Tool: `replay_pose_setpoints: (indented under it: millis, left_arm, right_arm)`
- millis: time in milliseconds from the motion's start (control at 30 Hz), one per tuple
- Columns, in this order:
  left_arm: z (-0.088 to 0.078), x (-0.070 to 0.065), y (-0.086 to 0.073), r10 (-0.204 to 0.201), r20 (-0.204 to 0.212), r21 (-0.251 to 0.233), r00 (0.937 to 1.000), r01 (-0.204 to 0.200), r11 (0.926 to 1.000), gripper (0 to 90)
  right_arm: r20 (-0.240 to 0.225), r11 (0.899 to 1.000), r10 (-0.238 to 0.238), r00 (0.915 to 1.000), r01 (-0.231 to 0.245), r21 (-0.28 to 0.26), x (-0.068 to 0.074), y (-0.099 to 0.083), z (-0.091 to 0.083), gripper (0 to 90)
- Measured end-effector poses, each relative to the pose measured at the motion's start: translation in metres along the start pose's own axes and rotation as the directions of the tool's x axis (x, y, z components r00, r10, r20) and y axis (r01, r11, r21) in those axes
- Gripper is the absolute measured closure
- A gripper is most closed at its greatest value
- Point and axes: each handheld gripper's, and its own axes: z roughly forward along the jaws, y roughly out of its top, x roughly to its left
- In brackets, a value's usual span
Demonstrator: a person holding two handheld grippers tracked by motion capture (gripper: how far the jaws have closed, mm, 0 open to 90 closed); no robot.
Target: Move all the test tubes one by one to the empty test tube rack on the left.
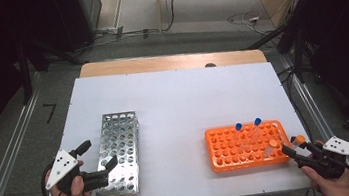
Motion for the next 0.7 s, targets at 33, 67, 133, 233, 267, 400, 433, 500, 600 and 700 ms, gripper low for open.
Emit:
replay_pose_setpoints:
  millis: [33, 67, 133, 233, 267, 400, 433, 500, 600, 700]
  left_arm:
    - [0.0003, -0.0006, 0.0002, 0.002, 0.000, 0.002, 1.0000, -0.002, 1.0000, 0.7]
    - [0.0005, -0.0010, 0.0003, 0.006, 0.003, 0.003, 1.0000, -0.006, 1.0000, 0.7]
    - [0.0006, -0.0020, 0.0005, 0.008, 0.003, 0.004, 1.0000, -0.008, 1.0000, 0.7]
    - [0.0005, -0.0018, 0.0004, 0.009, 0.001, 0.005, 1.0000, -0.010, 0.9999, 0.7]
    - [0.0004, -0.0012, 0.0003, 0.009, 0.004, 0.004, 1.0000, -0.009, 1.0000, 0.8]
    - [0.0004, -0.0010, 0.0001, 0.006, 0.003, 0.004, 1.0000, -0.006, 1.0000, 0.7]
    - [0.0003, -0.0011, 0.0002, 0.006, 0.003, 0.004, 1.0000, -0.006, 1.0000, 0.7]
    - [0.0003, -0.0009, 0.0002, 0.009, 0.004, 0.005, 1.0000, -0.009, 0.9999, 0.8]
    - [0.0002, -0.0005, 0.0001, 0.004, 0.002, 0.003, 1.0000, -0.004, 1.0000, 0.8]
    - [0.0003, -0.0001, -0.0001, 0.003, 0.003, 0.003, 1.0000, -0.003, 1.0000, 0.8]
  right_arm:
    - [-0.001, 1.000, 0.000, 1.0000, 0.000, 0.003, 0.0004, 0.0001, 0.0000, 47.8]
    - [0.005, 1.000, -0.002, 1.0000, 0.002, 0.014, 0.0003, -0.0003, 0.0007, 49.1]
    - [0.008, 0.999, 0.006, 0.9999, -0.007, 0.033, -0.0013, -0.0020, 0.0014, 51.4]
    - [0.021, 0.999, 0.022, 0.9996, -0.022, 0.032, -0.0053, -0.0040, 0.0004, 53.6]
    - [0.022, 0.999, 0.021, 0.9995, -0.022, 0.033, -0.0059, -0.0044, 0.0000, 54.1]
    - [0.018, 0.999, -0.005, 0.9998, 0.004, 0.044, -0.0033, -0.0047, 0.0014, 57.8]
    - [0.019, 0.999, -0.014, 0.9997, 0.013, 0.052, -0.0022, -0.0050, 0.0020, 58.3]
    - [0.025, 0.998, -0.034, 0.9991, 0.033, 0.054, -0.0013, -0.0057, 0.0024, 60.0]
    - [0.035, 0.998, -0.041, 0.9985, 0.040, 0.049, -0.0011, -0.0067, 0.0022, 62.8]
    - [0.033, 0.997, -0.060, 0.9977, 0.058, 0.049, -0.0001, -0.0074, 0.0024, 67.7]
